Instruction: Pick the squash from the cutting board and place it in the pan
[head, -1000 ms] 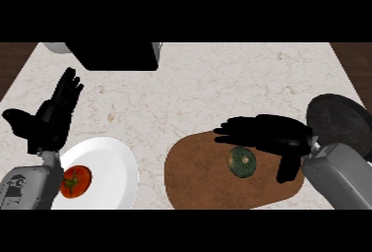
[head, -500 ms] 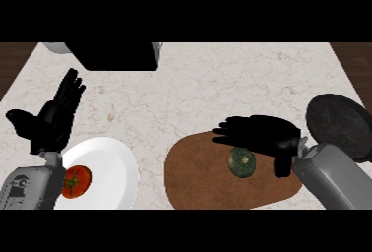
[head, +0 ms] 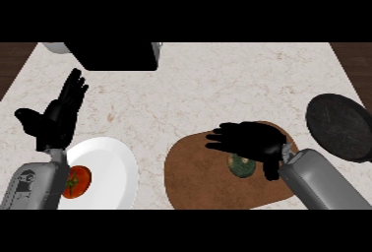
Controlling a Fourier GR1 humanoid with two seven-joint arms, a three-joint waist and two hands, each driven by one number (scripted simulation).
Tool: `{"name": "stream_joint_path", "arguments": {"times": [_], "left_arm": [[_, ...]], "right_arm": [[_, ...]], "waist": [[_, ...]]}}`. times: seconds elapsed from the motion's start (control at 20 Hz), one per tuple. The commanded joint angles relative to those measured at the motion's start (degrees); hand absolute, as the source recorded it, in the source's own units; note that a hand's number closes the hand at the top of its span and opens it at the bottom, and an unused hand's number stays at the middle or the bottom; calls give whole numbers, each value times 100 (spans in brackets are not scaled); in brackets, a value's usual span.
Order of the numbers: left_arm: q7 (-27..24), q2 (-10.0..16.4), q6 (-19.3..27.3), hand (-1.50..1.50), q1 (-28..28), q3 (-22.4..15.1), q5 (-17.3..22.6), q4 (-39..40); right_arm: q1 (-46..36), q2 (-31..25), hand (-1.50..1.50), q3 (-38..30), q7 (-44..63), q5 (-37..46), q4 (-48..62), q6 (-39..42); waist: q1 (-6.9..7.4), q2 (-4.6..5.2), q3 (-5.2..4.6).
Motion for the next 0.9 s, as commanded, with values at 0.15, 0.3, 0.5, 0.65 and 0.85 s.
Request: {"name": "stream_joint_path", "arguments": {"times": [0.15, 0.3, 0.5, 0.65, 0.85], "left_arm": [[167, -92, 58, 0, 719, -90, -126, -854], [312, -186, 122, 0, 399, -144, -240, -725], [111, -33, -90, 0, -53, 117, -111, -30], [303, -29, -103, 0, 111, 51, -92, -475], [284, -2, -190, 0, 138, 184, -32, -323]], "right_arm": [[-21, 173, -150, -97, -167, 548, 441, -10], [170, 277, -150, -42, -194, 835, 224, 67], [271, 231, -150, -30, -508, 1024, 664, -109], [-49, 532, 150, 276, -889, 1125, 1082, -538], [96, 233, 150, 80, -1343, 1269, 1043, -866]], "waist": [[34, -8, 1], [2, -7, 0], [-12, 1, 0], [36, 4, 2], [7, 0, 0]]}}
